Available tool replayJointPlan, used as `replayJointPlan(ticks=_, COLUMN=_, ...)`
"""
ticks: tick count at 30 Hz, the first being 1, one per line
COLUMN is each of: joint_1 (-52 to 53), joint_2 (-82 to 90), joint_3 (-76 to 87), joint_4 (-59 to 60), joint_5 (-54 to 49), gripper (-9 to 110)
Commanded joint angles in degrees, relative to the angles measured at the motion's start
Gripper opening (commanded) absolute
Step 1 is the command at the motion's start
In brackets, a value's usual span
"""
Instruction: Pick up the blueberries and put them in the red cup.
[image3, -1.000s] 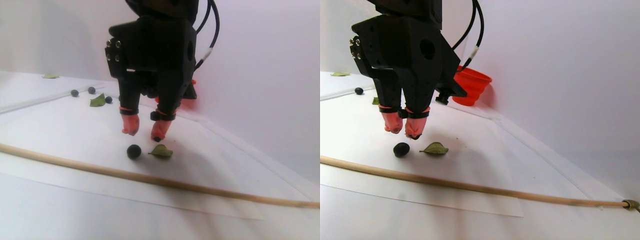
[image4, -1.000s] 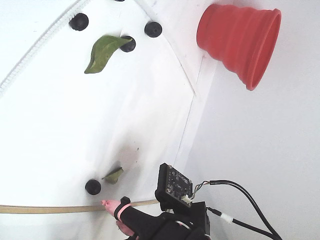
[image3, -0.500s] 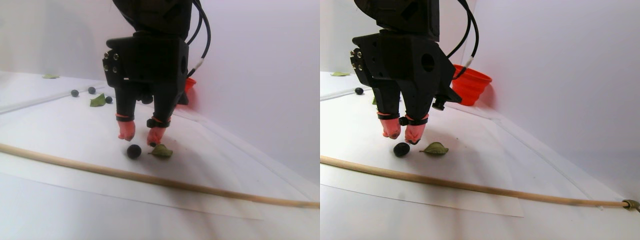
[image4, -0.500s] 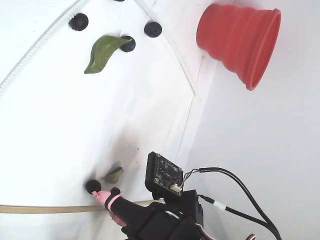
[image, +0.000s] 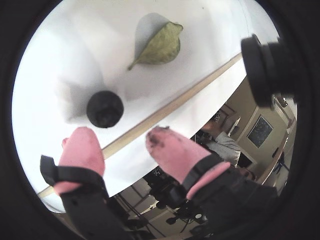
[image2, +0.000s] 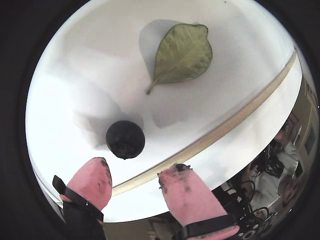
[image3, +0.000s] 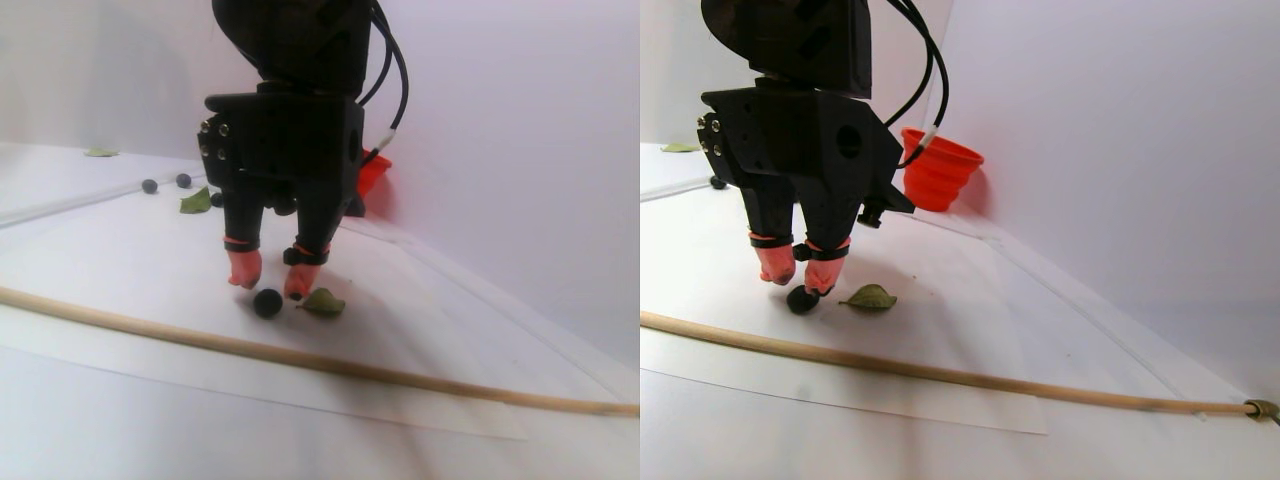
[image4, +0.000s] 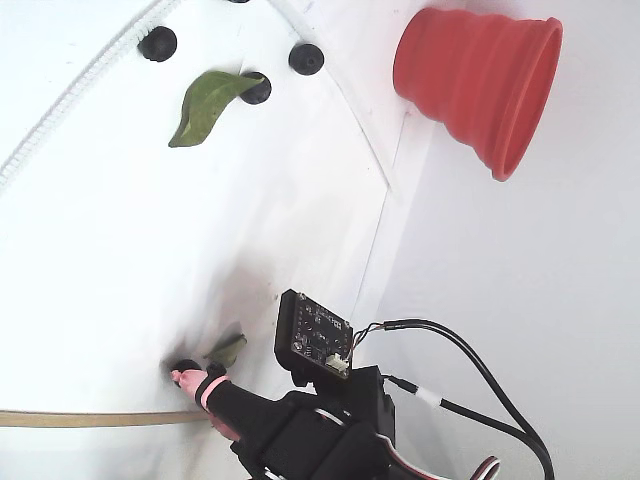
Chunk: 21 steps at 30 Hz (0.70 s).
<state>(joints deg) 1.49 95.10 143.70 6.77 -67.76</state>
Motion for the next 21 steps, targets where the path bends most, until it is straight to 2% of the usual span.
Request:
replayJointPlan(ticks=1, joint_1=0.18, joint_2=0.09, joint_3=-1.32, joint_4=-0.62, joint_5=0.09, gripper=19)
replayJointPlan(ticks=21, joint_1=-0.88, joint_2=-3.87, joint_3=-3.78, joint_4=-2.55, joint_5=-0.09, gripper=19)
